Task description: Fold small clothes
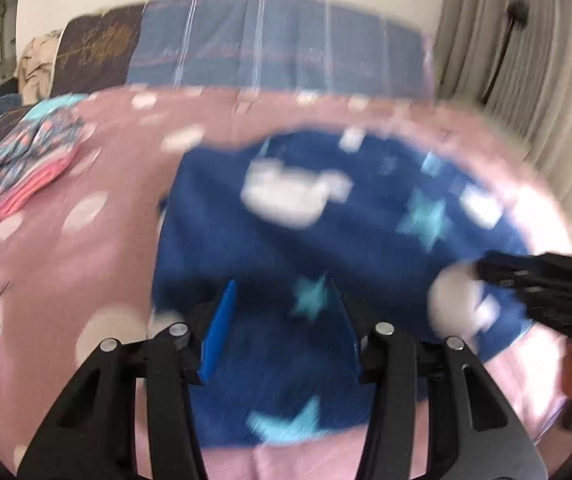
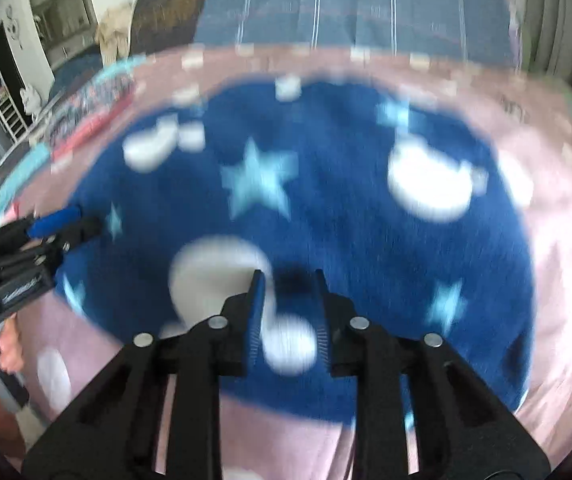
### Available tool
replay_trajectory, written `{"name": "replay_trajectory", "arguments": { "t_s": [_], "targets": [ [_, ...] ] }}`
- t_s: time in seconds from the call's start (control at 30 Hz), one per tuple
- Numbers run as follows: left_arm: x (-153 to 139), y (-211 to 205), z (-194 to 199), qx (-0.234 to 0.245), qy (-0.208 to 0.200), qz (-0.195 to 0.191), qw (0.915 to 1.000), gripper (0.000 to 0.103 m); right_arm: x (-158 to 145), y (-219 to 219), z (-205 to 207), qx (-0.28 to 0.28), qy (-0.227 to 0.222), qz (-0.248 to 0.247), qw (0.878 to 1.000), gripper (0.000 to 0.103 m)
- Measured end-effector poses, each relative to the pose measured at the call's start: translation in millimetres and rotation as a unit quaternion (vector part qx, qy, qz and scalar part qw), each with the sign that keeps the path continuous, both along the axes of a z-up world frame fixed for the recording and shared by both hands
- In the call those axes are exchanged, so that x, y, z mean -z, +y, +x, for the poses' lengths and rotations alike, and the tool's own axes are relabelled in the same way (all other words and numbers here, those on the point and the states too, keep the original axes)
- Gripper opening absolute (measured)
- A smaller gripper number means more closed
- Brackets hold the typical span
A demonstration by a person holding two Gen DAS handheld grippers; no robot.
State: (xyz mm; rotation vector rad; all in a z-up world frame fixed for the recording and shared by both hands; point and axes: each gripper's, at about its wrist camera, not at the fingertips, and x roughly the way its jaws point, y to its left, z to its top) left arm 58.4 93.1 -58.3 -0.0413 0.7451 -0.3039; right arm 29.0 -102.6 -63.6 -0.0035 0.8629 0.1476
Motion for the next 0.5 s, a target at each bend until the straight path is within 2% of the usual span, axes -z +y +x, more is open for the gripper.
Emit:
{"name": "replay_trajectory", "arguments": {
  "t_s": [0.07,0.1,0.13,0.17,0.2,0.3,0.37,0.47,0.5],
  "targets": [
    [1.0,-5.9,14.6,0.008,-0.007,0.001,0.9999,0.048,-4.9,7.5,13.6,0.002,-0.027,-0.013,1.0,0.025],
    [11.8,-9.2,24.3,0.006,0.014,0.015,0.9998,0.048,5.5,9.8,27.1,0.007,-0.01,-0.013,1.0,0.025],
    [34.3,-12.2,37.5,0.0,0.054,0.032,0.998,0.048,23.1,9.7,40.8,0.013,0.03,-0.009,0.999,0.025],
    [48.7,-11.9,42.3,0.002,0.063,0.034,0.9974,0.048,40.4,6.9,50.4,0.018,0.059,0.008,0.998,0.025],
    [52.0,-14.5,36.6,0.008,0.037,0.045,0.9983,0.048,47.2,1.5,52.5,0.029,0.051,0.028,0.998,0.024],
    [43.5,-22.2,26.9,0.012,0.025,0.072,0.9971,0.048,26.0,5.3,52.7,0.023,0.064,0.015,0.998,0.023],
    [37.6,-20.7,28.3,0.013,0.028,0.059,0.9978,0.048,4.4,2.7,59.9,0.022,0.052,0.038,0.998,0.019],
    [27.5,-14.0,34.1,0.01,0.035,0.015,0.9992,0.049,-33.5,9.8,90.9,0.031,-0.022,0.001,0.999,0.019],
    [28.3,-13.3,36.8,0.007,0.037,0.011,0.9992,0.051,-34.6,10.8,106.8,0.035,-0.022,0.0,0.999,0.02]
  ]
}}
